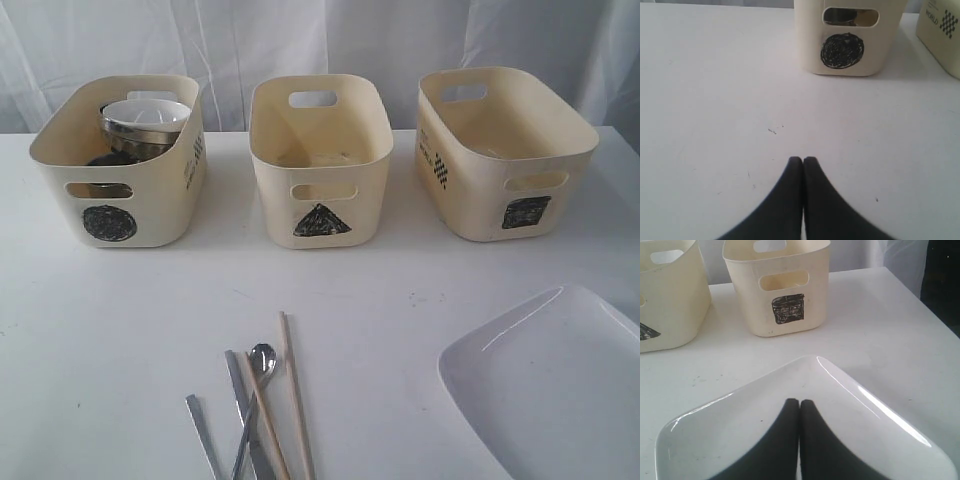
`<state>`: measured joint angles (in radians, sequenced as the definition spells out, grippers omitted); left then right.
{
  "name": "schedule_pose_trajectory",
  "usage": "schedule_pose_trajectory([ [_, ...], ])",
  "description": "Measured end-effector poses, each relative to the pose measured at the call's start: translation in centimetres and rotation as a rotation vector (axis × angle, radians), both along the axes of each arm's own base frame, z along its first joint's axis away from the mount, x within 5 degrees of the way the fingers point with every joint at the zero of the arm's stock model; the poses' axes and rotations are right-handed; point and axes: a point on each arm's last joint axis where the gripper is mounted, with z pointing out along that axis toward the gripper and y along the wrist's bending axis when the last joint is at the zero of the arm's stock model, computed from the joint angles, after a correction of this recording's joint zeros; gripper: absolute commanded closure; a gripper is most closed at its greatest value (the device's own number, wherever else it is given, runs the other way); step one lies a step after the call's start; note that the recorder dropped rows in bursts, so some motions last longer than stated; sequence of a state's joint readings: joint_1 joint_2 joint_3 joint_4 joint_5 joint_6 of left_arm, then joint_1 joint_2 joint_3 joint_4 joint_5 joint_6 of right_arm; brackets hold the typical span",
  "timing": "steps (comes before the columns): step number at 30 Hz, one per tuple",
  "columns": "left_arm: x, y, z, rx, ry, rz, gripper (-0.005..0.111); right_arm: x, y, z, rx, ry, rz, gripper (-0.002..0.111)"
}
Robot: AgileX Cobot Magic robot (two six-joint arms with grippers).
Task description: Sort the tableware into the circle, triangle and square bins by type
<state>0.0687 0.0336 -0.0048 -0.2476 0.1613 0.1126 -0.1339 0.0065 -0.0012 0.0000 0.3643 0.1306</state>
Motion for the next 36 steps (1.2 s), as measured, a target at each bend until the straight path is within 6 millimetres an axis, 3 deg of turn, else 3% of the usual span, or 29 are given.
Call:
schedule_pose_trajectory([
  [9,-0.1,0.0,0.2,0.004,-0.024,0.002,0.107,0.0,0.0,0.0,-0.003,0.0,0.001,0.108],
  [13,-0.1,0.0,0.2,0.004,-0.024,0.002,0.107,0.1,-0.3,0.6,-0.189,-0.036,0.018,0.108],
  [19,-0.1,0.0,0.2,0.004,-0.024,0.002,0.107,0.3,-0.1,3.0,-0.215,-0.306,0.017,0.108],
  [24,-0.1,0.0,0.2,0.004,-0.024,0.002,0.107,-0.4,0.2,6.2,-0.202,-0.676,0.011,0.108],
  [26,-0.1,0.0,0.2,0.004,-0.024,0.002,0.107,-1.3,0.1,7.7,-0.148,-0.874,-0.015,0.108],
  [29,-0.2,-0.1,-0.3,0.007,0.028,-0.014,0.107,-2.2,-1.5,8.4,0.174,-1.044,-0.137,0.108],
  [31,-0.6,-0.4,-1.2,-0.01,0.137,-0.045,0.107,-2.6,-2.4,8.3,0.332,-1.102,-0.212,0.108],
  [34,-0.7,-0.6,-1.3,-0.049,0.163,-0.052,0.107,-2.6,-3.1,8.1,0.525,-1.11,-0.265,0.108],
  [35,-0.7,-0.6,-1.4,-0.053,0.166,-0.052,0.107,-2.5,-3.0,8.5,0.569,-1.094,-0.25,0.108],
  [36,-0.8,-0.6,-1.4,-0.055,0.168,-0.053,0.107,-2.1,-2.8,10.1,0.591,-1.076,-0.224,0.108],
])
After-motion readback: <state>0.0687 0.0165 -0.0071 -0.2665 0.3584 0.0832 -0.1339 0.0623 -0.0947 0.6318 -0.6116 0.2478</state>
